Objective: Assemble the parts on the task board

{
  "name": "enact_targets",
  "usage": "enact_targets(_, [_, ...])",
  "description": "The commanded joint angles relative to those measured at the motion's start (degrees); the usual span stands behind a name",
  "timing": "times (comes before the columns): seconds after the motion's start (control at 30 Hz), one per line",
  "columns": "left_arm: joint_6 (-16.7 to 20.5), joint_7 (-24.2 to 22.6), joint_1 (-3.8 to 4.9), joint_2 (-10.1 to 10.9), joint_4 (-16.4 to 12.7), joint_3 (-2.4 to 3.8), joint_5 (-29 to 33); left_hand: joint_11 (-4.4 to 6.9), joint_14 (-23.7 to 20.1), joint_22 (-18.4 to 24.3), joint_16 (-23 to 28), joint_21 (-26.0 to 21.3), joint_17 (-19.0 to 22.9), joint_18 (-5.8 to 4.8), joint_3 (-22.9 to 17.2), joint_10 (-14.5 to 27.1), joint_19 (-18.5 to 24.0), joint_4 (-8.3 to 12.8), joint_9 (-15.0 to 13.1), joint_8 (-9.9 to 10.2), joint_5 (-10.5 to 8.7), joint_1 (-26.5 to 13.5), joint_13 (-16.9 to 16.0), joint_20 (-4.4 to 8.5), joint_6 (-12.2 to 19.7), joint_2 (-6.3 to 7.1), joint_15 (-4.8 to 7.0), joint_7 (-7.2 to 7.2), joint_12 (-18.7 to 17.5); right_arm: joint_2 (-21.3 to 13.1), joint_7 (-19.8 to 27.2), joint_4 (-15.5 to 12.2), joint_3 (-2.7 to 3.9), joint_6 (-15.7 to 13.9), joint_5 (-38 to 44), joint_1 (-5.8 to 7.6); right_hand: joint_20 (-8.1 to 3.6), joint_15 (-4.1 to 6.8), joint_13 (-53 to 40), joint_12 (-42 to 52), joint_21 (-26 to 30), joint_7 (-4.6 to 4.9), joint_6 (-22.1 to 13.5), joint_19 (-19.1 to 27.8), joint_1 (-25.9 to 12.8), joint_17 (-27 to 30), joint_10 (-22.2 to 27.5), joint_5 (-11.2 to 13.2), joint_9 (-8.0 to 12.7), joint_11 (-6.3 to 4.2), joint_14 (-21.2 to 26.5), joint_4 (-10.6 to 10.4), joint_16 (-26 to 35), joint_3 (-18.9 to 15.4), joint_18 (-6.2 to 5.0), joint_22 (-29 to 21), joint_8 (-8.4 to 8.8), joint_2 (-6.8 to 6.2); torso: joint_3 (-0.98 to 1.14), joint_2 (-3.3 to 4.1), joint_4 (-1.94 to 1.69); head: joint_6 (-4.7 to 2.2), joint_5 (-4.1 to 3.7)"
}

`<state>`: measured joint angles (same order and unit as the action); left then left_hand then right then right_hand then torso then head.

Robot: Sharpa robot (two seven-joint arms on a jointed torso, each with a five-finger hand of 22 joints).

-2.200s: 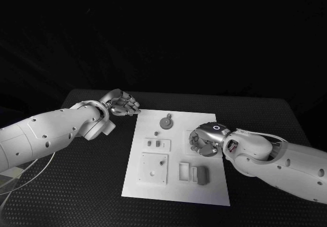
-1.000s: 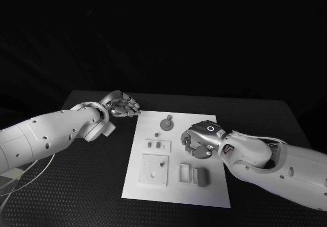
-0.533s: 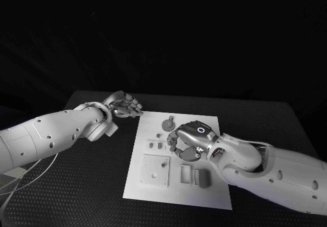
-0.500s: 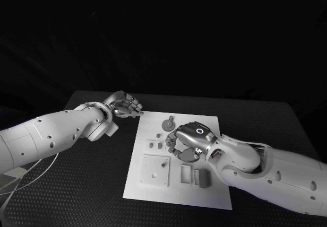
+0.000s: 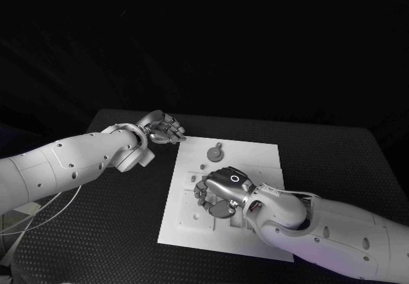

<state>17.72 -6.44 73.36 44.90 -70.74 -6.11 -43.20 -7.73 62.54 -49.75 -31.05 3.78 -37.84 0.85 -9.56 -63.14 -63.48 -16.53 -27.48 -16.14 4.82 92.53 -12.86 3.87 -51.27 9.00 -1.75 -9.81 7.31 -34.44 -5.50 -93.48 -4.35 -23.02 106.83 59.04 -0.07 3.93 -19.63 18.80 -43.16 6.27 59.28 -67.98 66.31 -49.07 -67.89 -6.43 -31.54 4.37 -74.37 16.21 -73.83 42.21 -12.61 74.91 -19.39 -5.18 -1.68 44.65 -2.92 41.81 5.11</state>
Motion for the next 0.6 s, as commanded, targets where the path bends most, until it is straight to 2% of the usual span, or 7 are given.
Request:
enact_targets(0.03, [-0.5, -0.2, 0.04, -0.2, 0.0, 0.03, -0.1, -0.02, 0.4, 0.1, 0.4, 0.3, -0.1, 0.65, -0.3, 0.4, -0.3, 0.0, -0.1, 0.3, 0.19, 0.1, 0.1, -0.09, 0.4, -0.44, -0.12, 0.0, 0.2, 1.0, 0.5, 0.7, -0.22, 1.3, 0.4, -0.76, -0.44, 1.03, 0.0, 0.1, -0.4, -0.12, 0.3, 0.0, 0.6, -0.1, -4.7, -0.1, -0.1, -3.02, 0.6, 0.0, 0.2, 0.5, -2.39, 1.1, -0.18, 0.64, -0.02, 0.03, -0.03, 0.26, 0.51])
enact_targets(0.1, [-0.6, -0.2, 0.04, -0.3, -0.1, 0.02, -0.1, -0.02, 0.4, 0.1, 0.4, 0.3, -0.1, 0.65, -0.3, 0.4, -0.3, 0.0, -0.1, 0.3, 0.19, 0.1, 0.1, -0.09, 0.4, -0.44, -0.12, -0.01, 0.2, 1.6, 0.7, 1.2, -0.57, 1.5, 0.2, -1.18, -0.45, 1.03, 0.0, 0.1, -0.4, -0.11, 0.3, 0.0, 0.6, -0.1, -4.7, -0.1, -0.1, -3.02, 0.6, 0.0, 0.2, 0.5, -2.39, 1.1, -0.17, 0.68, 0.03, 0.01, 0.04, 0.42, 0.71])
enact_targets(0.23, [-0.5, -0.2, 0.04, -0.3, -0.1, 0.02, -0.1, -0.02, 0.4, 0.1, 0.4, 0.3, -0.1, 0.65, -0.3, 0.4, -0.3, 0.0, -0.1, 0.3, 0.2, 0.1, 0.1, -0.09, 0.4, -0.45, -0.13, -0.01, 0.2, 2.2, 0.8, 1.9, -1.29, 1.5, 0.4, -1.53, -0.45, 1.02, 0.0, 0.0, -0.4, -0.1, 0.3, 0.0, 0.5, -0.1, -4.7, -0.1, -0.1, -3.02, 0.5, 0.0, 0.2, 0.5, -2.39, 1.1, -0.14, 0.7, 0.01, 0.01, 0.02, 0.61, 1.16])
enact_targets(0.43, [-0.5, -0.2, 0.04, -0.2, -0.1, 0.02, -0.1, -0.03, 0.4, 0.1, 0.5, 0.3, -0.2, 0.64, -0.3, 0.4, -0.3, 0.0, -0.1, 0.3, 0.2, 0.1, 0.1, -0.09, 0.4, -0.46, -0.13, -0.01, 0.2, 2.7, 0.4, 2.2, -1.4, 1.5, 0.7, -1.91, -0.45, 1.02, 0.0, 0.0, -0.4, -0.09, 0.2, 0.0, 0.5, -0.1, -4.7, -0.1, -0.1, -3.01, 0.5, 0.0, 0.2, 0.5, -2.39, 1.1, -0.13, 0.73, 0.05, 0.03, 0.08, 0.93, 1.77])
enact_targets(0.6, [-0.6, -0.2, 0.04, -0.3, -0.2, 0.02, -0.1, -0.03, 0.4, 0.1, 0.5, 0.3, -0.2, 0.64, -0.3, 0.4, -0.3, 0.0, -0.1, 0.3, 0.2, 0.1, 0.1, -0.09, 0.4, -0.47, -0.13, -0.01, 0.2, 3.2, 0.6, 2.6, -1.47, 1.9, 0.4, -1.93, -0.46, 1.02, 0.0, 0.0, -0.4, -0.08, 0.2, 0.0, 0.5, -0.1, -4.7, -0.1, -0.1, -3.01, 0.5, 0.0, 0.2, 0.5, -2.39, 1.1, -0.12, 0.75, 0.03, -0.01, 0.06, 1.13, 1.99])
